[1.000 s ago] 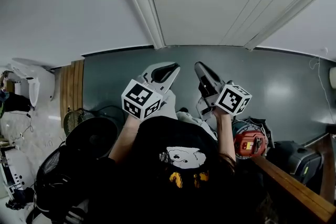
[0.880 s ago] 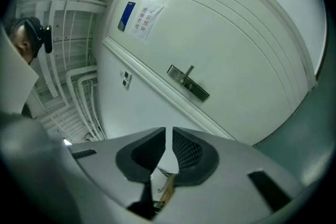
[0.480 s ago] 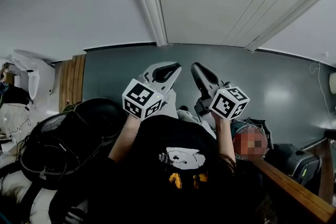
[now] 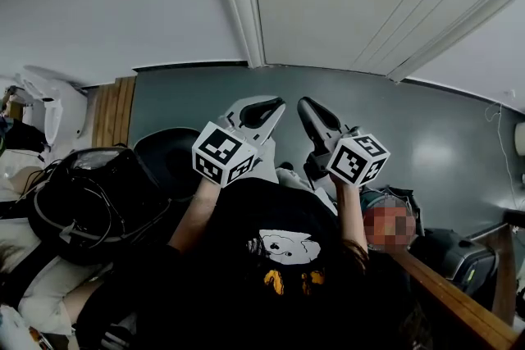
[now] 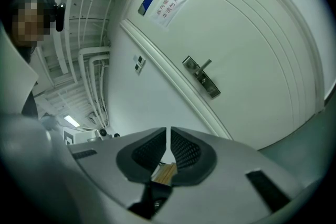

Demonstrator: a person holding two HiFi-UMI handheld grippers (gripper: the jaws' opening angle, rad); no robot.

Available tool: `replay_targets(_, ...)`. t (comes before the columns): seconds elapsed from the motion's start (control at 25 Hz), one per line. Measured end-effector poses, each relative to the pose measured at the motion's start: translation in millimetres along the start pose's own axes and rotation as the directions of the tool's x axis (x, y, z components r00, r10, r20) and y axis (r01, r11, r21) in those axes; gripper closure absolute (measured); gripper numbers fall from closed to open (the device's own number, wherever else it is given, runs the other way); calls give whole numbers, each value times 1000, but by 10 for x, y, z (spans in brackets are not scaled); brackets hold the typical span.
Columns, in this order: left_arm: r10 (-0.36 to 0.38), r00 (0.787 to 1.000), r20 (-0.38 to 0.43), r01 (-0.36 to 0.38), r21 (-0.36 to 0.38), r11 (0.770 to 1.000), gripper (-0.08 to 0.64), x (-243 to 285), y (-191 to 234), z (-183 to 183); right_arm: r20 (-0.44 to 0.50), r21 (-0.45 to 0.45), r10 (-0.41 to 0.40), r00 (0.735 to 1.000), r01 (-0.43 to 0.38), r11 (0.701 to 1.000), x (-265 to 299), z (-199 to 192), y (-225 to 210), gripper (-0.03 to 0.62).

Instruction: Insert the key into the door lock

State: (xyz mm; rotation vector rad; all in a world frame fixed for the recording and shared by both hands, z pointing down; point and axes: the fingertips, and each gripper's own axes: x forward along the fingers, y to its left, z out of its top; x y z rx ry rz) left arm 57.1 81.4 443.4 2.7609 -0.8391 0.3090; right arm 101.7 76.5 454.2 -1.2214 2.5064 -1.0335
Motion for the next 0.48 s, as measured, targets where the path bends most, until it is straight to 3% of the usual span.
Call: replay_targets(0.48, -9, 1000, 19, 9, 25, 1000, 534, -405, 34, 258, 7, -39, 8, 1000, -8, 999, 123, 68, 487, 571)
